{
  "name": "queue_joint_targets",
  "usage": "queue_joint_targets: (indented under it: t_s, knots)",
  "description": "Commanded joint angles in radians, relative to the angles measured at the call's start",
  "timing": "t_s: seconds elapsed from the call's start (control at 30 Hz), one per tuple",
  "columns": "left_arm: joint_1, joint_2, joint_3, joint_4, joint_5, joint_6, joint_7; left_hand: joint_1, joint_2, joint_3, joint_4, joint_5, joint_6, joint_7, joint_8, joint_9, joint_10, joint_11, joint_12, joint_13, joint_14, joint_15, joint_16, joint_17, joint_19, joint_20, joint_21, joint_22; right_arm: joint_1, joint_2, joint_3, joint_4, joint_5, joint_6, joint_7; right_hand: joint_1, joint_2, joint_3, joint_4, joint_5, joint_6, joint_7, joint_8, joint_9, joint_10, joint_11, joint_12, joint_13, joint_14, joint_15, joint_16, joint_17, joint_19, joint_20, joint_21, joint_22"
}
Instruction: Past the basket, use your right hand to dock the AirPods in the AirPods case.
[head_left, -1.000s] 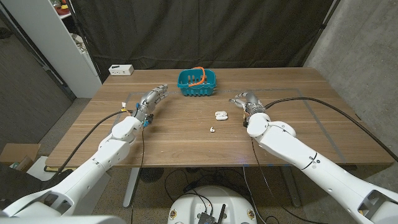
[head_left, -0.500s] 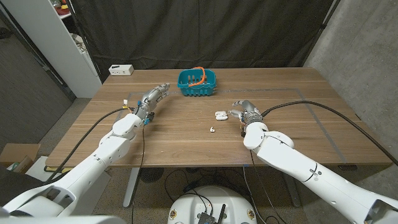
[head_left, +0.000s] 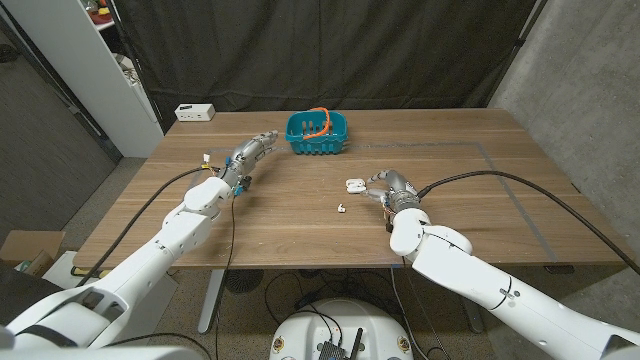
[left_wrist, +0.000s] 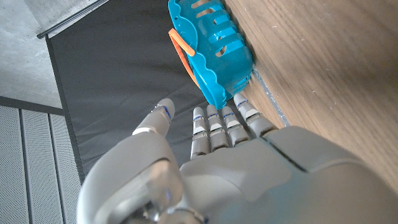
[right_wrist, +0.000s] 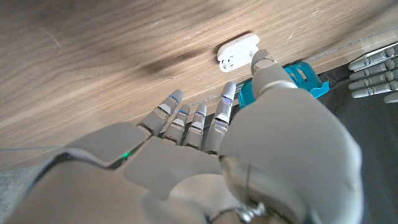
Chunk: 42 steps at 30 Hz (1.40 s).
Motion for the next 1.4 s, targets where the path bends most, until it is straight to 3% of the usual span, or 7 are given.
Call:
queue_joint_targets:
  t_s: [0.03,0.23,0.5,0.83,0.97,1.13,1.4]
  knots:
    - [-0.032,0.005,0.015,0.021,0.018,-0.001,-0.017,0.011,0.001,0.0,-0.005,0.008,0.011,-0.003,0.004,0.003,-0.004,0.002,0.007,0.006,-0.001,0.003,0.005,0.003,-0.005,0.003,-0.002,0.003,-0.009,0.032,-0.029,0.018,-0.033,0.003,0.015,0.004,-0.009,-0.001,0.005,0.01,0.031,-0.007,0.015,0.007,0.015,-0.005,0.009,0.003,0.014,-0.092,0.007,0.004,0.011,0.0,0.004,0.003]
    - [-0.025,0.009,0.014,0.017,0.017,-0.004,-0.02,0.013,0.002,-0.002,-0.006,0.008,0.015,-0.004,0.004,0.004,-0.004,0.003,0.008,0.008,-0.002,0.002,0.006,0.003,-0.004,0.004,-0.004,0.004,-0.006,0.034,-0.053,0.017,-0.04,0.01,0.039,0.01,-0.011,-0.002,0.005,0.012,0.044,-0.034,0.019,0.008,0.015,-0.007,0.006,0.003,0.013,-0.093,0.004,0.004,0.01,0.0,0.003,0.003]
    - [-0.015,0.015,0.015,0.016,0.022,-0.022,-0.028,0.015,0.002,-0.004,-0.007,0.009,0.015,-0.002,0.004,0.004,-0.003,0.002,0.01,0.009,-0.002,0.001,0.007,0.003,-0.004,0.003,-0.006,0.004,0.02,0.004,-0.112,0.031,-0.081,0.07,0.094,0.04,-0.007,0.004,-0.002,0.017,0.033,-0.056,0.01,0.005,0.01,-0.036,0.0,0.003,0.008,-0.099,0.0,0.004,-0.005,-0.003,-0.003,0.003]
    - [-0.005,0.016,0.016,0.031,0.024,-0.044,-0.036,0.018,0.003,-0.007,-0.009,0.009,0.018,-0.002,0.004,0.005,-0.002,0.0,0.012,0.011,-0.002,0.001,0.007,0.003,-0.005,0.003,-0.009,0.004,0.002,0.013,-0.123,0.065,-0.157,0.103,0.068,0.067,0.006,0.01,0.002,0.017,0.055,-0.077,0.009,-0.002,0.0,-0.062,-0.008,0.003,-0.018,-0.102,-0.01,0.005,-0.016,-0.011,-0.004,0.004]
    - [-0.016,0.009,0.02,0.044,0.027,-0.05,-0.043,0.019,0.002,-0.008,-0.01,0.009,0.018,-0.002,0.004,0.005,-0.002,0.001,0.013,0.011,-0.002,0.0,0.007,0.003,-0.006,0.002,-0.011,0.004,-0.012,0.033,-0.126,0.068,-0.195,0.083,0.042,0.083,0.011,0.003,0.008,0.013,0.121,-0.094,0.009,-0.02,-0.058,-0.075,-0.026,-0.002,-0.18,-0.07,-0.028,0.004,-0.121,0.008,-0.016,0.004]
    - [-0.027,0.001,0.028,0.052,0.033,-0.052,-0.05,0.02,0.002,-0.011,-0.011,0.01,0.022,-0.005,0.005,0.005,0.0,-0.002,0.015,0.012,-0.002,-0.004,0.008,0.003,-0.012,0.003,-0.015,0.004,-0.003,0.043,-0.138,0.073,-0.22,0.053,0.061,0.09,0.01,0.0,0.009,0.013,0.154,-0.096,0.003,-0.035,-0.073,-0.088,-0.027,-0.008,-0.228,-0.055,-0.02,0.002,-0.207,0.036,-0.019,0.004]
    - [-0.015,0.003,0.026,0.036,0.035,-0.05,-0.034,0.024,0.001,-0.018,-0.013,0.01,0.024,-0.008,0.004,0.006,0.001,-0.005,0.019,0.016,-0.001,-0.007,0.009,0.002,-0.013,0.004,-0.021,0.004,0.017,0.044,-0.152,0.088,-0.235,0.054,0.105,0.091,0.006,-0.003,0.01,0.012,0.141,-0.109,-0.017,-0.047,-0.096,-0.087,-0.03,-0.01,-0.249,-0.048,-0.017,0.002,-0.235,0.048,-0.013,0.004]
